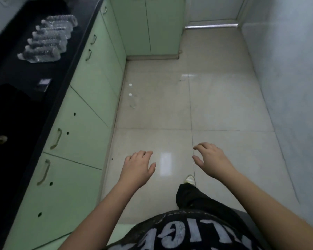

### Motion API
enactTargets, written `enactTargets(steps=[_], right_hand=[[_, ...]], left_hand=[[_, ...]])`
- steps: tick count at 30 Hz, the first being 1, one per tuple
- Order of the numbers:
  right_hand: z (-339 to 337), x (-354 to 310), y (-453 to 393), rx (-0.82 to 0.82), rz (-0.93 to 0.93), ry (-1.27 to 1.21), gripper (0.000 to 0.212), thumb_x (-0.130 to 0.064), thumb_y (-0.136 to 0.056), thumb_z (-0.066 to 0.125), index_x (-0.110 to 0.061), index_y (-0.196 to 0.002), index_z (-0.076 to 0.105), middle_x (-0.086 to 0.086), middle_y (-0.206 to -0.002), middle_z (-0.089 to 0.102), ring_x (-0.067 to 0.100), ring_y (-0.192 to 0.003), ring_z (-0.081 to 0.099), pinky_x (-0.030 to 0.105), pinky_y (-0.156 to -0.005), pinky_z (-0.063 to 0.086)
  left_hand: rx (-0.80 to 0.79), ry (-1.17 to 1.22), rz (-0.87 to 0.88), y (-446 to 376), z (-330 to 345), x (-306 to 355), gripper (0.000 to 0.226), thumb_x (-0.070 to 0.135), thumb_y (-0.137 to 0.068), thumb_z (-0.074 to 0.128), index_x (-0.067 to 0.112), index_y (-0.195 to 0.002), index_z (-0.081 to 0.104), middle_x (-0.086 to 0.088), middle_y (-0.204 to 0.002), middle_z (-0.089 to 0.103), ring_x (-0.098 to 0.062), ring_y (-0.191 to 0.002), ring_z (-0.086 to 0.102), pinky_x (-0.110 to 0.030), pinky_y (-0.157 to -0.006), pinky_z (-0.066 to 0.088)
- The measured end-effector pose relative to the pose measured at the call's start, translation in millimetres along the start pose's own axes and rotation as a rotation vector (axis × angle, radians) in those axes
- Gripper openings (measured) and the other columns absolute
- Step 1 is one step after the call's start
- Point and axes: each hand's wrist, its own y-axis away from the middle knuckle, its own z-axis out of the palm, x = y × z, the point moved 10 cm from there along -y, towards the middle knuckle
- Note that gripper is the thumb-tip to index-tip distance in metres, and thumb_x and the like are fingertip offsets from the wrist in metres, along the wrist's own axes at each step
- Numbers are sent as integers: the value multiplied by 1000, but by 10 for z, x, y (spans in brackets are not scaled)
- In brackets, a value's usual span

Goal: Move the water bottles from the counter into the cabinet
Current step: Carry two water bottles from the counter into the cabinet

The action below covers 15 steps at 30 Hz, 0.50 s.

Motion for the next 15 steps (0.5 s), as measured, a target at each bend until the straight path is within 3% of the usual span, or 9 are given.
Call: enactTargets(steps=[7,15], right_hand=[[-446,598,-773,-47,-10,43,45,-42,-97,43,-22,-137,47,-2,-138,48,19,-126,44,34,-101,34],[-774,576,-1804,-75,-58,60,50,-43,-96,43,-22,-141,41,-1,-140,47,20,-126,45,34,-100,35]], left_hand=[[27,35,-12,-1021,-421,425,46,45,-96,41,25,-138,47,3,-133,57,-21,-116,55,-37,-90,42],[27,32,-27,-1920,-691,323,47,44,-96,41,25,-139,46,3,-133,56,-19,-119,53,-36,-94,40]])
